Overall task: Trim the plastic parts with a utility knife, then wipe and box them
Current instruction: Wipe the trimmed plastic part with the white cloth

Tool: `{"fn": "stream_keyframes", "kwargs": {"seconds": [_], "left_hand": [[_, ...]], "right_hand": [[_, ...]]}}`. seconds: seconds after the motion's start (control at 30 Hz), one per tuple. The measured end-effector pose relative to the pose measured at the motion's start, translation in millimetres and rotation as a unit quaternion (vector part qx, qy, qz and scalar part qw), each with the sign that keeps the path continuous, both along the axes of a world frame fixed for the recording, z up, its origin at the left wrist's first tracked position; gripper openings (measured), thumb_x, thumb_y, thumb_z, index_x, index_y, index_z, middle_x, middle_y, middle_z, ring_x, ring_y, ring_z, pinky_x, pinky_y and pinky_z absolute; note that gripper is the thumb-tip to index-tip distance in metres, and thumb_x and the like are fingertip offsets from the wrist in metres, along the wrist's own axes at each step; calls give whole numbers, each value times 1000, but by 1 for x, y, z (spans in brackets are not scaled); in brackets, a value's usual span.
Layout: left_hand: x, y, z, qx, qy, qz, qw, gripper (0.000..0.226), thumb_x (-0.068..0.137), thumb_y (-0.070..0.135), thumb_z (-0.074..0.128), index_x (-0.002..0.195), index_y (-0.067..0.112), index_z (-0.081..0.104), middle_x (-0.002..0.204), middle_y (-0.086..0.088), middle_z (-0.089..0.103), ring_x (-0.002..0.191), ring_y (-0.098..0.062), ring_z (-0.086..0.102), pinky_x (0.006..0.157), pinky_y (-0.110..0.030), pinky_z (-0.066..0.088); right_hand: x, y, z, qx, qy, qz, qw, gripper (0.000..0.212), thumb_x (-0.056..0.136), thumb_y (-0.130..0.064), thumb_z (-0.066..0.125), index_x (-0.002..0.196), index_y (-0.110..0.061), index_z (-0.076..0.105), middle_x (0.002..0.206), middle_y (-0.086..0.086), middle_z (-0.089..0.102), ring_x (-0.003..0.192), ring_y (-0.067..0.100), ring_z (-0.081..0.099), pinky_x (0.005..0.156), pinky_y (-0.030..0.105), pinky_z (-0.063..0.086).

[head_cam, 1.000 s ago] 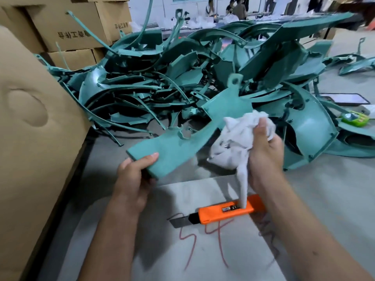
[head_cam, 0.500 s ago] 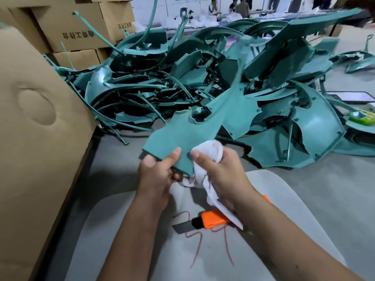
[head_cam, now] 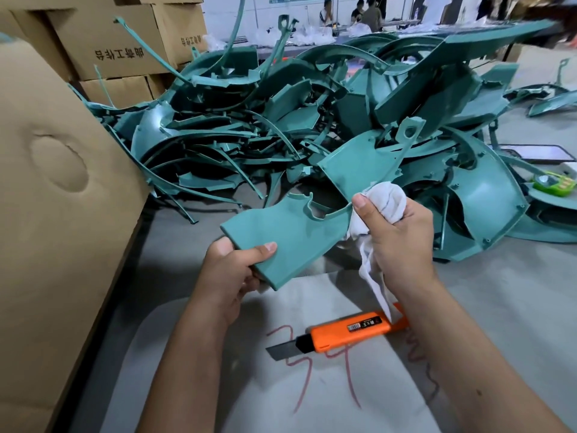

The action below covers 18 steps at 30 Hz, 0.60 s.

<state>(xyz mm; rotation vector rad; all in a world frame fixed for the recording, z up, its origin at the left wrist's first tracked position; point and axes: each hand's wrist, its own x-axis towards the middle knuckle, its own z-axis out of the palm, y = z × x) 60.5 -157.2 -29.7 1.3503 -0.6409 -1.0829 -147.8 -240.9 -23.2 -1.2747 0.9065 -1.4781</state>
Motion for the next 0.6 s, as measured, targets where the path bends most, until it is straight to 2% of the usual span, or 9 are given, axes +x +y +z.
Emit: {"fn": "stream_keyframes", "kwargs": {"seconds": [0.1, 0.2, 0.23, 0.3, 0.4, 0.43, 0.5, 0.57, 0.6], "left_hand": [[7, 2, 0, 16, 7, -2, 1000, 18, 86, 1, 70, 103, 5, 68, 58, 4, 64, 37, -6, 49, 35, -13, 29], [12, 2, 2, 14, 50, 7, 999, 23, 82, 2, 66, 103, 7, 70, 69, -1, 68, 41, -6, 51, 34, -13, 22], [12, 2, 3, 6, 90, 4, 996, 24, 78, 2, 64, 101, 8, 70, 71, -2, 68, 41, -5, 50, 33, -13, 20], [14, 2, 3, -25, 200, 1, 980, 27, 74, 5, 59, 100, 7, 65, 71, -2, 60, 38, -2, 43, 29, -12, 20], [21, 5, 2, -86, 349, 19, 933, 15, 79, 8, 53, 93, 7, 59, 68, 1, 46, 38, -1, 39, 30, -10, 24], [23, 5, 3, -97, 347, 20, 932, 12, 80, 7, 52, 91, 8, 58, 67, 2, 47, 39, -1, 40, 31, -10, 25], [21, 5, 4, -92, 263, 32, 960, 15, 83, 2, 53, 93, 8, 61, 66, -2, 61, 41, -6, 53, 32, -13, 35], [16, 3, 5, -79, 149, 61, 984, 23, 84, -3, 55, 101, 6, 68, 84, -11, 77, 64, -21, 73, 48, -25, 56], [15, 2, 4, -78, 105, 65, 989, 27, 81, -2, 59, 103, 7, 71, 92, -13, 78, 75, -26, 76, 56, -33, 60]], "right_hand": [[-5, 0, 0, -12, 1, 42, 999, 28, 93, -27, 80, 70, -15, 68, 53, 6, 52, 39, 14, 45, 39, 19, 38], [-12, 0, 1, -35, 8, 104, 994, 36, 96, -26, 76, 79, 3, 64, 66, 34, 56, 45, 31, 54, 43, 32, 48], [-17, -2, 2, -31, 21, 124, 992, 33, 96, -27, 75, 81, 2, 68, 69, 33, 63, 47, 35, 58, 43, 35, 50], [-27, -6, 3, -14, 48, 178, 983, 25, 96, -27, 72, 82, -8, 76, 73, 19, 74, 53, 25, 68, 48, 28, 52], [-33, -6, 0, -4, 159, 224, 962, 27, 95, -38, 71, 86, -14, 78, 77, 13, 78, 58, 21, 70, 55, 27, 54], [-30, -6, -2, -12, 147, 221, 964, 28, 95, -40, 71, 89, -14, 78, 78, 12, 78, 60, 20, 71, 55, 27, 55], [-20, -7, -2, 2, 20, 176, 984, 31, 95, -44, 67, 95, -16, 80, 89, 12, 80, 73, 23, 77, 61, 31, 61], [-14, -11, 2, 69, -152, 115, 979, 41, 87, -58, 66, 98, -23, 82, 103, 12, 80, 92, 28, 79, 71, 41, 65], [-14, -14, 3, 85, -204, 99, 970, 45, 83, -63, 65, 103, -27, 82, 109, 11, 79, 98, 29, 78, 72, 44, 65]]}}
